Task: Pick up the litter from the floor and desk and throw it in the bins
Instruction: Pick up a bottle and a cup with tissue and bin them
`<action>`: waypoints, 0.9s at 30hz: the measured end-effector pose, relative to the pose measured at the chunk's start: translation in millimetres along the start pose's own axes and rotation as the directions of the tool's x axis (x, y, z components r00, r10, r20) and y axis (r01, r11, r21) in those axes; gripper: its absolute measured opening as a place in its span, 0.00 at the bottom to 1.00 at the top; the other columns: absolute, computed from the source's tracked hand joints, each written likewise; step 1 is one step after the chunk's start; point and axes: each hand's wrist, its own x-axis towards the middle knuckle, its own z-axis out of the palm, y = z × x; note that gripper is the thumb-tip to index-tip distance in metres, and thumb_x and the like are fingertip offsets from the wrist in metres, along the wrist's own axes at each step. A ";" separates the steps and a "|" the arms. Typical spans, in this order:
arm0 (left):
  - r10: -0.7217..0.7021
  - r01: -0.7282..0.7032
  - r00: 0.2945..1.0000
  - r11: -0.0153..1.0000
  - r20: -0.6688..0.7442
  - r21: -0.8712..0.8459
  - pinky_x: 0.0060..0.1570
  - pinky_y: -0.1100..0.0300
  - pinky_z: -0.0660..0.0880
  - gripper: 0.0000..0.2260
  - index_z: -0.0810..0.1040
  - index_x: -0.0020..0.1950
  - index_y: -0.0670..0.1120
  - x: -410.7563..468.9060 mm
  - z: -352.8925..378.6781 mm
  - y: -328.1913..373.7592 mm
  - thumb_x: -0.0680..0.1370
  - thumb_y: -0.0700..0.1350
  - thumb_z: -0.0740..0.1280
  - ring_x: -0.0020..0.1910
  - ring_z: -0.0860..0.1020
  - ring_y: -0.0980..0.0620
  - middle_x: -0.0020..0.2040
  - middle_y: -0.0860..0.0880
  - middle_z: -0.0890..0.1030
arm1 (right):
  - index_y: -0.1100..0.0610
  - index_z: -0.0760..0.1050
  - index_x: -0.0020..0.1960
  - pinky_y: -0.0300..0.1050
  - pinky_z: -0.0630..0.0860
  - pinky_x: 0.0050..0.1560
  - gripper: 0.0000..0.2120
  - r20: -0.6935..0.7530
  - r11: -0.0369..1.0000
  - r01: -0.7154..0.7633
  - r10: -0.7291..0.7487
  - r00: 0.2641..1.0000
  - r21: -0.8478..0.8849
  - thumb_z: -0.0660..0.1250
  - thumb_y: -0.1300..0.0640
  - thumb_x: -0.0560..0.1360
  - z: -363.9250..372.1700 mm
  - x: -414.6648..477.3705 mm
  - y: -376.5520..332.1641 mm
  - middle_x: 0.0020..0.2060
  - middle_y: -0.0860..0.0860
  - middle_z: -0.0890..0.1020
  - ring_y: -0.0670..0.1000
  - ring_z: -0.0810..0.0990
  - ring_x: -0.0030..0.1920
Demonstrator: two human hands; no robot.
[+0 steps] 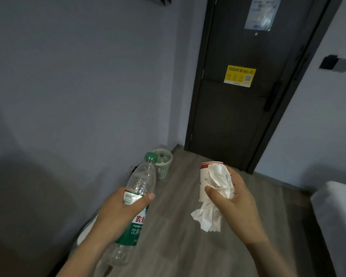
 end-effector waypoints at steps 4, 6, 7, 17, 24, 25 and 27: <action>-0.012 0.013 0.999 0.999 -0.035 0.033 0.29 0.65 0.72 0.27 0.75 0.43 0.52 81.2 16.4 18.9 0.57 0.72 0.71 0.30 0.81 0.61 0.34 0.57 0.83 | 0.32 0.68 0.60 0.42 0.79 0.52 0.25 0.023 0.999 -0.027 0.026 0.999 0.024 0.72 0.52 0.71 15.9 93.1 26.2 0.52 0.33 0.78 0.37 0.79 0.52; -0.020 0.024 0.998 0.998 -0.063 0.050 0.29 0.64 0.72 0.29 0.75 0.43 0.52 118.4 22.5 28.9 0.56 0.73 0.69 0.31 0.81 0.58 0.35 0.53 0.83 | 0.31 0.67 0.59 0.42 0.78 0.52 0.25 0.043 1.000 -0.024 0.023 0.999 0.014 0.72 0.52 0.71 23.9 139.2 33.5 0.52 0.33 0.78 0.37 0.78 0.52; -0.026 0.030 0.997 0.998 -0.073 0.048 0.29 0.64 0.73 0.30 0.75 0.44 0.52 136.1 24.9 31.7 0.55 0.74 0.68 0.31 0.81 0.58 0.35 0.52 0.83 | 0.32 0.66 0.61 0.42 0.78 0.52 0.25 0.055 1.000 -0.017 0.017 0.998 0.009 0.72 0.52 0.71 28.8 161.6 37.1 0.52 0.33 0.78 0.37 0.78 0.52; -0.110 0.117 0.984 0.992 -0.143 0.037 0.31 0.62 0.70 0.21 0.75 0.43 0.48 319.0 23.9 19.1 0.66 0.64 0.73 0.35 0.80 0.55 0.36 0.51 0.81 | 0.33 0.67 0.61 0.34 0.75 0.48 0.25 0.178 0.998 -0.046 0.053 0.983 -0.046 0.73 0.53 0.71 117.5 335.8 84.5 0.51 0.31 0.78 0.35 0.78 0.51; -0.118 0.120 0.989 0.993 -0.089 0.019 0.32 0.61 0.72 0.19 0.75 0.43 0.50 472.3 11.4 14.4 0.66 0.63 0.73 0.36 0.80 0.55 0.38 0.51 0.81 | 0.38 0.68 0.64 0.39 0.77 0.46 0.25 0.172 0.984 -0.128 0.148 0.974 -0.124 0.73 0.50 0.70 191.0 446.6 107.5 0.50 0.36 0.80 0.40 0.80 0.49; -0.115 0.118 0.990 0.993 -0.083 0.031 0.33 0.61 0.73 0.19 0.75 0.43 0.50 492.5 9.2 14.8 0.66 0.63 0.73 0.36 0.80 0.55 0.38 0.52 0.81 | 0.36 0.68 0.62 0.37 0.76 0.44 0.24 0.167 0.980 -0.140 0.162 0.972 -0.140 0.73 0.49 0.70 200.5 460.7 112.4 0.49 0.35 0.80 0.39 0.80 0.48; -0.121 0.124 0.990 0.991 -0.077 0.043 0.33 0.61 0.73 0.19 0.75 0.44 0.50 528.6 9.4 14.0 0.66 0.62 0.74 0.37 0.80 0.55 0.39 0.52 0.81 | 0.33 0.66 0.59 0.39 0.77 0.43 0.23 0.177 0.971 -0.178 0.206 0.962 -0.161 0.73 0.48 0.70 218.0 486.2 126.5 0.47 0.36 0.79 0.40 0.80 0.46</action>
